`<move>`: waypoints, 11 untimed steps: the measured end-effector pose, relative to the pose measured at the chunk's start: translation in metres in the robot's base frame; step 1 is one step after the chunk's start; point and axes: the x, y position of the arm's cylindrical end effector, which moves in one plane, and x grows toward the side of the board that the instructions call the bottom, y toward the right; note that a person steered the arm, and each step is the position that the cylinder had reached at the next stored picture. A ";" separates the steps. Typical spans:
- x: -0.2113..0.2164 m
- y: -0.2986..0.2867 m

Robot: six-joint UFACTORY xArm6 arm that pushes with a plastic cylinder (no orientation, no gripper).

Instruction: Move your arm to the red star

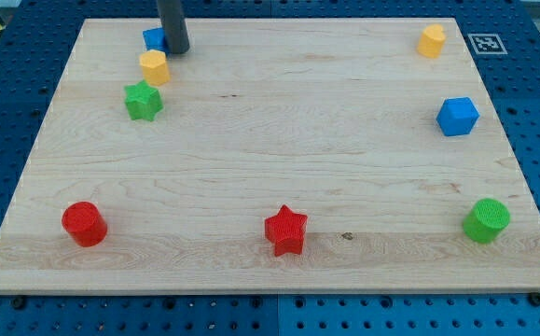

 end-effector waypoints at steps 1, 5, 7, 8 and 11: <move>0.039 0.031; 0.175 0.100; 0.212 0.188; 0.223 0.205; 0.317 0.185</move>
